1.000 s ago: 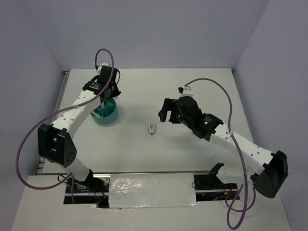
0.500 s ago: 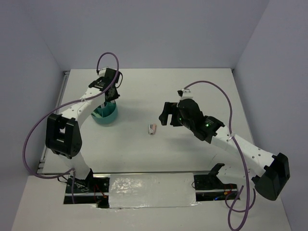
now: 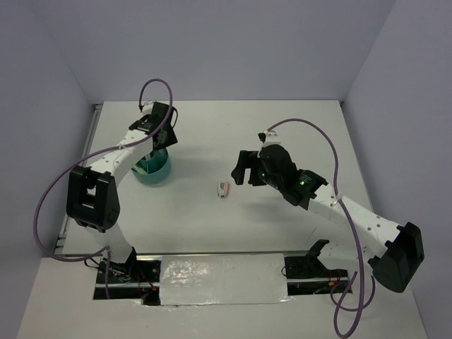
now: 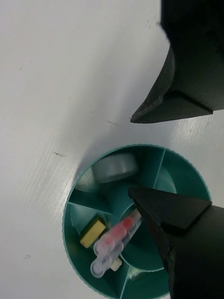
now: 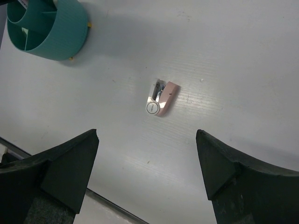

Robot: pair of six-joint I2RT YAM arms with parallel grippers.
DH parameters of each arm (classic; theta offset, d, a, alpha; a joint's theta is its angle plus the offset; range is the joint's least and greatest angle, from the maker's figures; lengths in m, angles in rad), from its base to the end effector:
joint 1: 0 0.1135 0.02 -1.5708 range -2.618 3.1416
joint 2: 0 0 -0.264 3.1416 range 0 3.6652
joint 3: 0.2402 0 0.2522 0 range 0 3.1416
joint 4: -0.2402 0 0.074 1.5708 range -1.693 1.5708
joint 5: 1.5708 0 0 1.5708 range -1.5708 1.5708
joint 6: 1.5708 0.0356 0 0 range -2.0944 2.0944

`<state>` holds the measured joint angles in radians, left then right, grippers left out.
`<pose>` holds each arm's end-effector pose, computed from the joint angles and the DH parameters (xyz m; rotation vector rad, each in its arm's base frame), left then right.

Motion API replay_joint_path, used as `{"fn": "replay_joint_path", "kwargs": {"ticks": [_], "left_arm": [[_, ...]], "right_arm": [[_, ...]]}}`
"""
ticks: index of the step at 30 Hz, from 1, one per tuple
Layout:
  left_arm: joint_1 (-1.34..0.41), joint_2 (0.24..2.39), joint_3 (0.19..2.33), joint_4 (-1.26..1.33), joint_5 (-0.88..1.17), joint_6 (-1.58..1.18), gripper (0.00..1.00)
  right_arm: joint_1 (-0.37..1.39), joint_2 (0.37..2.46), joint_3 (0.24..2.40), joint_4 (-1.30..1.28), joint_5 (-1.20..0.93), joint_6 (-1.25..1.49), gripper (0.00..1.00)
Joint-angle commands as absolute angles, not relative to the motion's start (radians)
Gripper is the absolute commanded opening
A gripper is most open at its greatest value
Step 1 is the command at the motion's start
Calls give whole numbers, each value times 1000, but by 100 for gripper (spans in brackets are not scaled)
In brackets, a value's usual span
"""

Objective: Sort the stationery into containers
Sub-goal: Pick up the stapler from the center of the board.

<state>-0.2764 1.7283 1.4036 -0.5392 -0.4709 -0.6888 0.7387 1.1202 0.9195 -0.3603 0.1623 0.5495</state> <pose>0.3713 -0.0885 0.2726 -0.6725 2.2175 0.0953 0.1883 0.1637 0.3030 -0.1083 2.1779 0.5813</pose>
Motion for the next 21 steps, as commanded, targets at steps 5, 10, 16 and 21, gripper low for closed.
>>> {"fn": "replay_joint_path", "kwargs": {"ticks": [5, 10, 16, 21], "left_arm": [[-265, 1615, 1387, -523, -453, -707, 75], [-265, 1516, 1390, -523, -404, -695, 77], [-270, 1321, 1336, -518, -252, -626, 82], [-288, 1076, 1252, -567, -167, -568, 91]], "right_arm": [[733, 1141, 923, -331, 172, 526, 92], [732, 1198, 926, -325, 187, 526, 92], [732, 1342, 1005, -419, 244, 593, 92], [735, 1405, 1042, -466, 278, 638, 92]]}}
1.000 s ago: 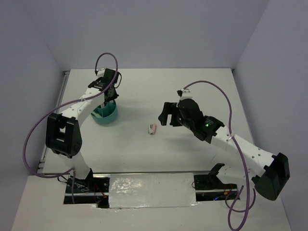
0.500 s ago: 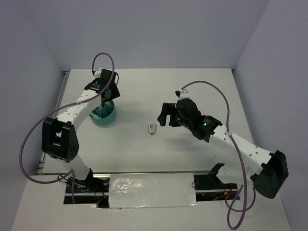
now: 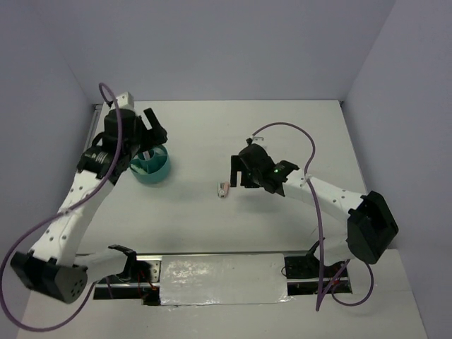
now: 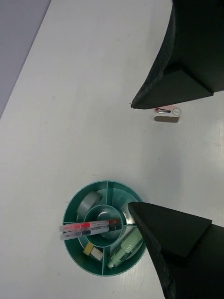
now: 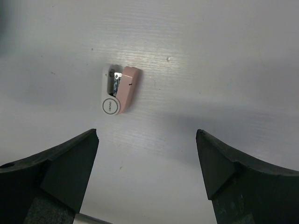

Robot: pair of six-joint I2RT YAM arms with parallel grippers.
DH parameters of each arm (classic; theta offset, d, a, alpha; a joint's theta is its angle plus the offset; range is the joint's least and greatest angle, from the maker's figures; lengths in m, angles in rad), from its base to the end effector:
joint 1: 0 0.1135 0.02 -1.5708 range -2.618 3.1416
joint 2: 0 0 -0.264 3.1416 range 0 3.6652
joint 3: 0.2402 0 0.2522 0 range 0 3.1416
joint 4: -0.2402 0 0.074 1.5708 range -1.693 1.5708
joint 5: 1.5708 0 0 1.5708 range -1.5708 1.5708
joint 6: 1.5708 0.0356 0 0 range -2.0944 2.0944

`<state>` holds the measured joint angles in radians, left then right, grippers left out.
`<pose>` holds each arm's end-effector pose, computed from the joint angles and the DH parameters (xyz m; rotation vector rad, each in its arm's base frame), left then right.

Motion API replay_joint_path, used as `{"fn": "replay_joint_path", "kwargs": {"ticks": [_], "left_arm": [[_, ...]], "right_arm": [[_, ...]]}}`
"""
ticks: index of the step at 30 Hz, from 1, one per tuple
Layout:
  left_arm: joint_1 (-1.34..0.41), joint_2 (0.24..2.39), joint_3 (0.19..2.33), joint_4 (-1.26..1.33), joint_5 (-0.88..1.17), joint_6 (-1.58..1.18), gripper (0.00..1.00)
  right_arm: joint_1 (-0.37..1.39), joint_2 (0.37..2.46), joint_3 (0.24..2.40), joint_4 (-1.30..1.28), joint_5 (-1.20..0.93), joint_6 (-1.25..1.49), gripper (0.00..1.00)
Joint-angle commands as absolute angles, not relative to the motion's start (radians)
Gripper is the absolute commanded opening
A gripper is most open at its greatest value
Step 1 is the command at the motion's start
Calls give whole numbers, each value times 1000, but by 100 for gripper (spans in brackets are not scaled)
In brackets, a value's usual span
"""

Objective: Sort the stationery into containers
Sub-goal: Pick up the stapler from the center of the board.

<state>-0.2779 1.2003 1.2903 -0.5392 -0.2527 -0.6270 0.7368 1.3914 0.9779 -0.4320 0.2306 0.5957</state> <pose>0.2531 -0.0630 0.3943 -0.5078 1.9546 -0.3228 0.2228 0.1911 0.2485 -0.0643 2.4147 0.3462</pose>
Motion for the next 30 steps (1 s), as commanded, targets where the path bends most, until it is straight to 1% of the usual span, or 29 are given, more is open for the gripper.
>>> {"fn": "replay_joint_path", "kwargs": {"ticks": [1, 2, 4, 5, 8, 11, 12, 16, 25, 30], "left_arm": [[-288, 1037, 1206, -587, -157, -549, 94], [-288, 958, 1180, -601, -152, -539, 95], [-288, 879, 1096, -621, -143, -506, 98], [-288, 806, 1066, -624, -137, -499, 99], [-288, 694, 957, -626, -109, -473, 99], [-288, 615, 859, -603, -139, -480, 99], [-288, 600, 824, -598, -149, -494, 99], [-290, 555, 813, -578, -117, -488, 99], [-322, 543, 804, -577, -124, -499, 99], [-322, 529, 799, -577, -133, -503, 99]], "right_arm": [[736, 1419, 1042, -459, 270, 646, 92], [739, 1428, 1037, -456, 270, 652, 92], [747, 1457, 1037, -448, 275, 670, 92], [753, 1469, 1040, -449, 279, 679, 92], [775, 1535, 1064, -452, 308, 706, 92], [798, 1627, 1117, -486, 363, 744, 92], [802, 1641, 1126, -489, 373, 759, 92], [807, 1701, 1163, -460, 344, 752, 91], [871, 1841, 1292, -479, 337, 749, 89], [870, 1904, 1327, -552, 415, 781, 87]]}}
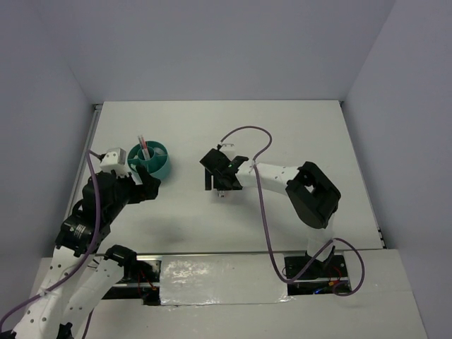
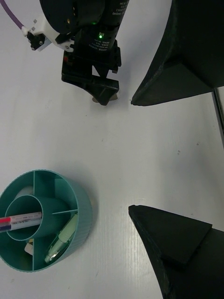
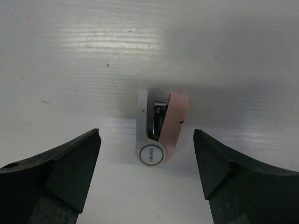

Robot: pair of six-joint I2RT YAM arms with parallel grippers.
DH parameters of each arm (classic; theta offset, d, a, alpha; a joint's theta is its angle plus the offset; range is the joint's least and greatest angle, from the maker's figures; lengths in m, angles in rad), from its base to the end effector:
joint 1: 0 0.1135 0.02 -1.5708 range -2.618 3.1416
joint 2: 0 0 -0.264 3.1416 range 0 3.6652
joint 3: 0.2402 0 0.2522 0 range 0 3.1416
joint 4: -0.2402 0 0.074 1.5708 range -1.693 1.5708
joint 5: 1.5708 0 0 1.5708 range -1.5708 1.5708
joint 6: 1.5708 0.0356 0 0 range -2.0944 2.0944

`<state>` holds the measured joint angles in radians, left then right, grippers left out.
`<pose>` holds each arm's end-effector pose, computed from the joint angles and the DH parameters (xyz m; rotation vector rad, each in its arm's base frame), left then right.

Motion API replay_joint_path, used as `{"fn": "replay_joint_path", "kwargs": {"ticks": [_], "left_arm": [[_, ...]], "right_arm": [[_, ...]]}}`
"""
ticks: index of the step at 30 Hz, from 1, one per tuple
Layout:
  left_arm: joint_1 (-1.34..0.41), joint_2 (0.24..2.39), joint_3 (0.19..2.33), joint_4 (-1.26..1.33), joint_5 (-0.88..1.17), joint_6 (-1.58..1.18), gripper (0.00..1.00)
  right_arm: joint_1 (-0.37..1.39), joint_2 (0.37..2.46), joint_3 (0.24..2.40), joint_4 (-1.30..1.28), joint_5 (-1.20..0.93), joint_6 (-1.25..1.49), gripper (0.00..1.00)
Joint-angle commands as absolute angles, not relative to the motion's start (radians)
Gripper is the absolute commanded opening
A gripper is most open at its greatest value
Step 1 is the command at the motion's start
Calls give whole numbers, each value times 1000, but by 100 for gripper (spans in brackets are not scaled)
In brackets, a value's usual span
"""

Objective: Sort the stationery into containers
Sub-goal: Pick up the stapler from the center of the board.

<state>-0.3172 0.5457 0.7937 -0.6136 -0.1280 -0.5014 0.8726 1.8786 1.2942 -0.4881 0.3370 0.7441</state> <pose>0.1146 -0.0329 0.3297 -0.2655 1.9383 -0.4202 0.2590 0.2903 0.1855 -0.0537 2.5565 0.1699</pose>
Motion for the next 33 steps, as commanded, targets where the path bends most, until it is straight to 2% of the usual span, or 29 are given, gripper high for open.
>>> {"fn": "replay_joint_path", "kwargs": {"ticks": [1, 5, 9, 16, 17, 19, 20, 21, 25, 27, 29, 30, 31, 33], "left_arm": [[-349, 531, 799, -577, -133, -502, 99], [-356, 541, 802, -578, -132, -500, 99], [-356, 548, 805, -584, -143, -505, 99], [-357, 543, 805, -584, -150, -509, 99], [-357, 543, 804, -584, -149, -508, 99], [-357, 546, 805, -583, -146, -509, 99], [-357, 548, 805, -581, -140, -511, 99], [-357, 552, 805, -578, -132, -509, 99], [-357, 594, 807, -578, -60, -590, 99], [-357, 618, 779, -520, 108, -642, 99], [-357, 629, 720, -381, 211, -757, 99], [-359, 632, 694, -320, 313, -794, 99], [-359, 632, 646, -195, 354, -863, 99], [-364, 634, 612, -100, 438, -943, 99]], "right_arm": [[871, 1898, 1316, -549, 422, 787, 87], [871, 1899, 1273, -503, 387, 784, 82], [876, 1924, 1252, -466, 351, 776, 62], [876, 1941, 1259, -453, 331, 742, 48], [877, 1939, 1258, -454, 340, 735, 39], [880, 1910, 1246, -430, 344, 713, 27], [884, 1892, 1215, -372, 338, 672, 16], [906, 1838, 1194, -339, 331, 648, 13], [1005, 1646, 1056, -123, 339, 455, 11], [1043, 1526, 973, -5, 321, 395, 12], [1095, 1450, 902, 105, 264, 328, 12], [1112, 1384, 887, 129, 252, 313, 12], [1138, 1355, 873, 143, 236, 292, 12], [1163, 1280, 851, 166, 233, 278, 12]]}}
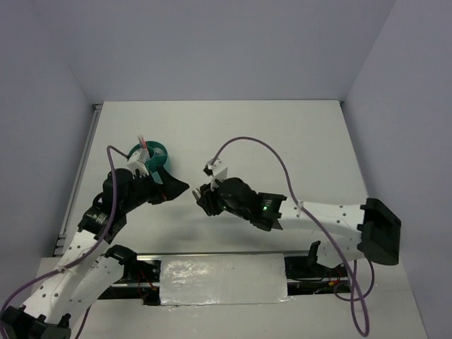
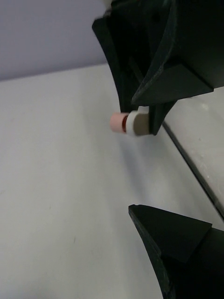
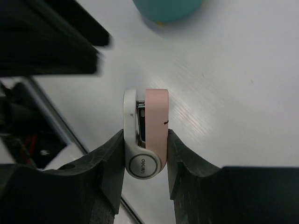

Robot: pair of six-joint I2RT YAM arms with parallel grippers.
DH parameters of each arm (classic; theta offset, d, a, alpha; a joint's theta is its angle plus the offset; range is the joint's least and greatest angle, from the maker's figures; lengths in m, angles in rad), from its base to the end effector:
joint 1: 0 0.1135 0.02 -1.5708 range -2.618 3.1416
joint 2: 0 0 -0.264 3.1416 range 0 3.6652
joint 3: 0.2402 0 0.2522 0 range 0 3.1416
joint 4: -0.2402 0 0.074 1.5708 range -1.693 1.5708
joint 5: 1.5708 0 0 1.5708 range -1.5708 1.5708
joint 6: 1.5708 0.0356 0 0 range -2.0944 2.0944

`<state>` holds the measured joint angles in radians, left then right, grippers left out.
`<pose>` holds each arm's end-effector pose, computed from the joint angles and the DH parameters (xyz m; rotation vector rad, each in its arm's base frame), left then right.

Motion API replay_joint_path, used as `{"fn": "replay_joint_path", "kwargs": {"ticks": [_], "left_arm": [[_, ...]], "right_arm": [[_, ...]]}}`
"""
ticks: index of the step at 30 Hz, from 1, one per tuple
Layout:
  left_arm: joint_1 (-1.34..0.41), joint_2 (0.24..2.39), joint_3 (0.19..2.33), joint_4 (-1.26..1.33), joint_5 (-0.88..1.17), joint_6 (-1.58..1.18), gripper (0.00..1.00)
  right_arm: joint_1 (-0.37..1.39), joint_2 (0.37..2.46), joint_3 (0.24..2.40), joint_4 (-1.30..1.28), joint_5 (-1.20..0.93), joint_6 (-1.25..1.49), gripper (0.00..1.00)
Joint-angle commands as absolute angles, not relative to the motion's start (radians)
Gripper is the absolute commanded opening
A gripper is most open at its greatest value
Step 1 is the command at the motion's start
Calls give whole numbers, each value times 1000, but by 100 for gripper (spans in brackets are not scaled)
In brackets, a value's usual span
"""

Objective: Sort the stationery into containers
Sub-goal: Pick up the stapler from the center of the board, then place the stapler in the storage box.

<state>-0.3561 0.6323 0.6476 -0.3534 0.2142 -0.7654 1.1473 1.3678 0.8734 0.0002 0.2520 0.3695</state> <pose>0.1414 -0.0607 0.2972 -0.2592 2.0039 -0.9425 0.1340 0.2757 0.2572 -0.6531 2.0152 0.6732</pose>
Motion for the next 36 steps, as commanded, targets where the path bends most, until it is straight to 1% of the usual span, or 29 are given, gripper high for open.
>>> {"fn": "replay_joint_path", "kwargs": {"ticks": [1, 3, 6, 9, 13, 16, 19, 20, 22, 23, 25, 28, 29, 31, 32, 33, 34, 35, 36], "left_arm": [[-365, 635, 579, 1, 472, -960, 98], [-368, 646, 543, 79, 533, -1017, 97], [-376, 652, 514, 164, 572, -1057, 97], [-380, 646, 485, 247, 614, -1103, 98], [-382, 638, 486, 259, 621, -1112, 97], [-382, 632, 489, 238, 612, -1098, 95], [-383, 634, 479, 239, 612, -1092, 88], [-383, 638, 476, 241, 612, -1091, 83], [-383, 646, 469, 248, 614, -1083, 78], [-383, 653, 468, 249, 614, -1075, 68], [-383, 663, 472, 244, 611, -1068, 57], [-383, 683, 502, 215, 594, -1032, 38], [-383, 696, 523, 206, 589, -1002, 29], [-383, 712, 552, 183, 569, -959, 16], [-383, 727, 567, 143, 557, -910, 4], [-383, 735, 609, 117, 542, -879, 0], [-383, 747, 629, 89, 507, -852, 0], [-383, 752, 646, 46, 486, -791, 0], [-383, 755, 682, 22, 454, -749, 0]], "right_arm": [[1182, 1257, 841, 176, 221, 266, 12], [1201, 1203, 839, 173, 222, 262, 12], [1221, 1160, 850, 157, 230, 262, 12], [1230, 1155, 879, 135, 255, 258, 12], [1247, 1195, 929, 80, 316, 248, 12], [1252, 1232, 972, 40, 396, 262, 12], [1252, 1241, 988, 46, 417, 271, 12], [1252, 1239, 991, 54, 408, 272, 12], [1253, 1243, 1005, 52, 379, 272, 13], [1256, 1252, 1011, 48, 373, 272, 13], [1265, 1262, 1029, 32, 376, 264, 13], [1276, 1284, 1037, 18, 356, 253, 14], [1278, 1292, 1040, 15, 356, 250, 14], [1282, 1298, 1039, 12, 354, 247, 17], [1284, 1301, 1035, 14, 354, 247, 22], [1284, 1299, 1026, 15, 362, 253, 50], [1284, 1296, 1019, 23, 373, 259, 64], [1281, 1281, 1008, 26, 399, 268, 81], [1281, 1270, 984, 29, 414, 268, 99]]}}
